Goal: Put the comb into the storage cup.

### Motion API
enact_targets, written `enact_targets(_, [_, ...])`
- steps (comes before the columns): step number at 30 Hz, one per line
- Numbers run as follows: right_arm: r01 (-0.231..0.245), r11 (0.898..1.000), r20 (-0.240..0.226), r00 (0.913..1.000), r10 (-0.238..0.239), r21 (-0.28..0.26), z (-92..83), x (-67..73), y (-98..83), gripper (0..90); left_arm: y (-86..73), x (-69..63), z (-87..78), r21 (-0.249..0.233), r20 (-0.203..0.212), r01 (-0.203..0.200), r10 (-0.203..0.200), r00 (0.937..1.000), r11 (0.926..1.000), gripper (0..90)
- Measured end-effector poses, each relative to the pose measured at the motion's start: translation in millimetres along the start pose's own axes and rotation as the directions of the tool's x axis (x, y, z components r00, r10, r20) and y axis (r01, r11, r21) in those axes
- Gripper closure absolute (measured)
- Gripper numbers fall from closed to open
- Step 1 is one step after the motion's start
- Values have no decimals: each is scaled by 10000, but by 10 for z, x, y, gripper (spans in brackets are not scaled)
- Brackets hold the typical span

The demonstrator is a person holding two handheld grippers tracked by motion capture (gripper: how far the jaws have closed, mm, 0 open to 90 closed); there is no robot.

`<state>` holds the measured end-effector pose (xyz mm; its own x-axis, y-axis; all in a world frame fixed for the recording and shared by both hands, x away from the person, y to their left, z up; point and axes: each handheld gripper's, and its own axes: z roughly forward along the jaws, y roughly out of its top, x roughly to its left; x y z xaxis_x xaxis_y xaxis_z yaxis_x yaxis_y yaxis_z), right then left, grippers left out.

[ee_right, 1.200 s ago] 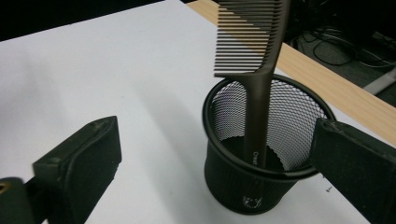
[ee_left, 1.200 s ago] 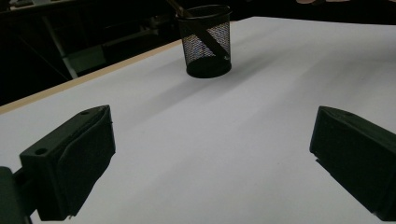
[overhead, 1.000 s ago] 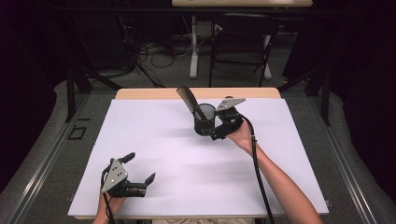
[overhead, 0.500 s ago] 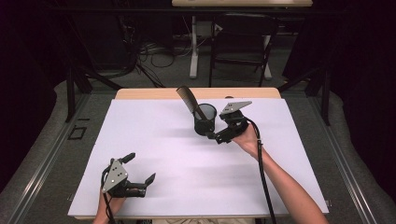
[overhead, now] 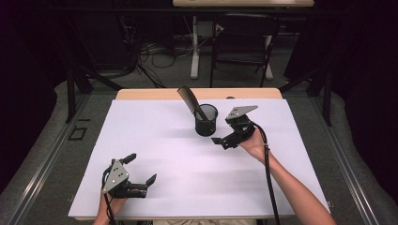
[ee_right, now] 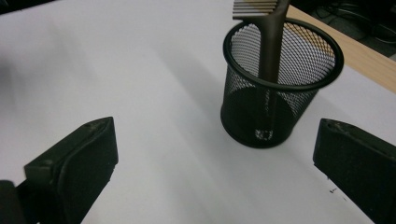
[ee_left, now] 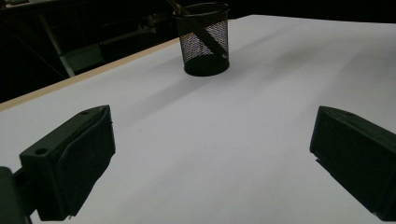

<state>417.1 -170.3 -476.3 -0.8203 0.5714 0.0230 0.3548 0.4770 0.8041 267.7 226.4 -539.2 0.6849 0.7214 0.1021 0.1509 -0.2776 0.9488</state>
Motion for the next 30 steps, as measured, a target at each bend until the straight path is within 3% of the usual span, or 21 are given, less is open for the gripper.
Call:
enact_targets(6, [-104,9998,116,9999,102,145,-92,16,-64,0,5,-13,-4,-10,7,-33,33,10000,10000,2])
enact_targets(12, [50,9997,99,9999,-52,235,-187,117,-127,0,2,-9,-11,-18,-12,-40,40,10000,10000,2])
enact_targets(21, [143,9989,113,9998,-149,454,-308,243,-313,0,-1,-3,-3,0,0,-6,6,10000,10000,2])
enact_targets(30, [-56,9987,117,9999,50,504,-447,302,-495,0,-3,-13,1,76,-19,-29,30,10000,10000,3])
